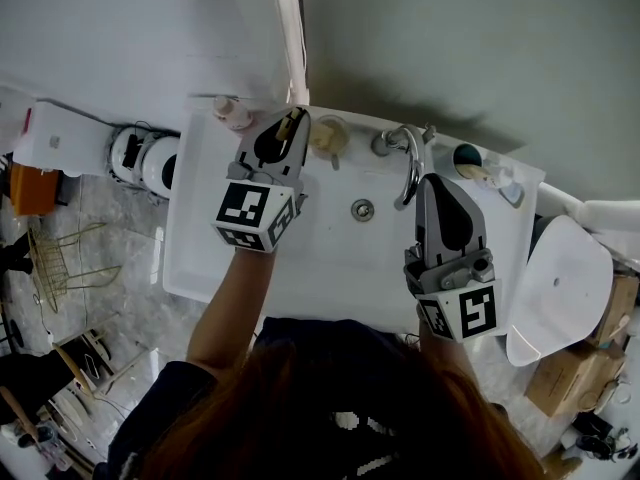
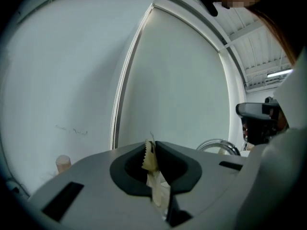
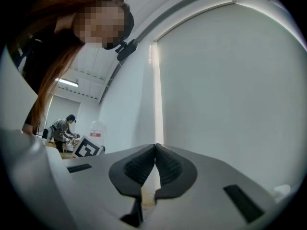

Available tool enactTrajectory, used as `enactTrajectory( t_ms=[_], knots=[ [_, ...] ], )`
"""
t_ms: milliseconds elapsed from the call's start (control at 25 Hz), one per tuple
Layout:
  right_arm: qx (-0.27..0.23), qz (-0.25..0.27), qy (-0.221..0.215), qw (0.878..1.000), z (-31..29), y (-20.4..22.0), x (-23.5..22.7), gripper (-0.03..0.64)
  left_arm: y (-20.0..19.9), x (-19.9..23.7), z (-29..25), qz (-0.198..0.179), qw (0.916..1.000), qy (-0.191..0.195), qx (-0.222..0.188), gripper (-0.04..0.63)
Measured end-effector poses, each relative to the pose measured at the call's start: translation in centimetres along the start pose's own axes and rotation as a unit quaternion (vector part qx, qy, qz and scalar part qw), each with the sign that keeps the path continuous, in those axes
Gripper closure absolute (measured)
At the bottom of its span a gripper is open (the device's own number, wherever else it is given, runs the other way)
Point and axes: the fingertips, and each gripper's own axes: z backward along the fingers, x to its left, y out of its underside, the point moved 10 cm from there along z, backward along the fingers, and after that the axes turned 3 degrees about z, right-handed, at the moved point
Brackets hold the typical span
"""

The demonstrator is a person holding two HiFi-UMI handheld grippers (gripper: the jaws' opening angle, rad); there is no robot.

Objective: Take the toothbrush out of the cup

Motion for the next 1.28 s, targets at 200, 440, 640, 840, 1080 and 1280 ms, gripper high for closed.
enactTrajectory(
  t_ms=[200, 440, 640, 840, 1080, 1280],
  knots=[
    [-0.016, -0.002, 0.002, 1.000, 1.7, -1.1, 0.0, 0.601, -2.8, -2.4, 3.8, -0.017, 0.9995, -0.003, -0.025, 0.558],
    [-0.030, -0.008, -0.002, 1.000, 3.6, -2.0, -0.2, 0.601, -4.3, -4.4, 8.1, -0.023, 0.9982, -0.020, -0.051, 0.560],
    [-0.037, -0.002, -0.011, 0.999, 5.3, -2.5, -0.2, 0.601, -4.4, -5.7, 11.5, -0.025, 0.9968, -0.046, -0.061, 0.560],
    [-0.041, -0.002, -0.024, 0.999, 7.2, -2.8, -0.3, 0.601, -3.8, -7.3, 14.4, -0.024, 0.9950, -0.075, -0.062, 0.561],
    [-0.044, -0.005, -0.048, 0.998, 8.6, -2.7, -0.3, 0.601, -3.0, -9.2, 16.4, -0.030, 0.9924, -0.101, -0.065, 0.561],
    [-0.040, -0.005, -0.061, 0.997, 9.3, -2.2, -0.9, 0.601, -2.7, -10.2, 17.4, -0.031, 0.9897, -0.120, -0.071, 0.561]
  ],
)
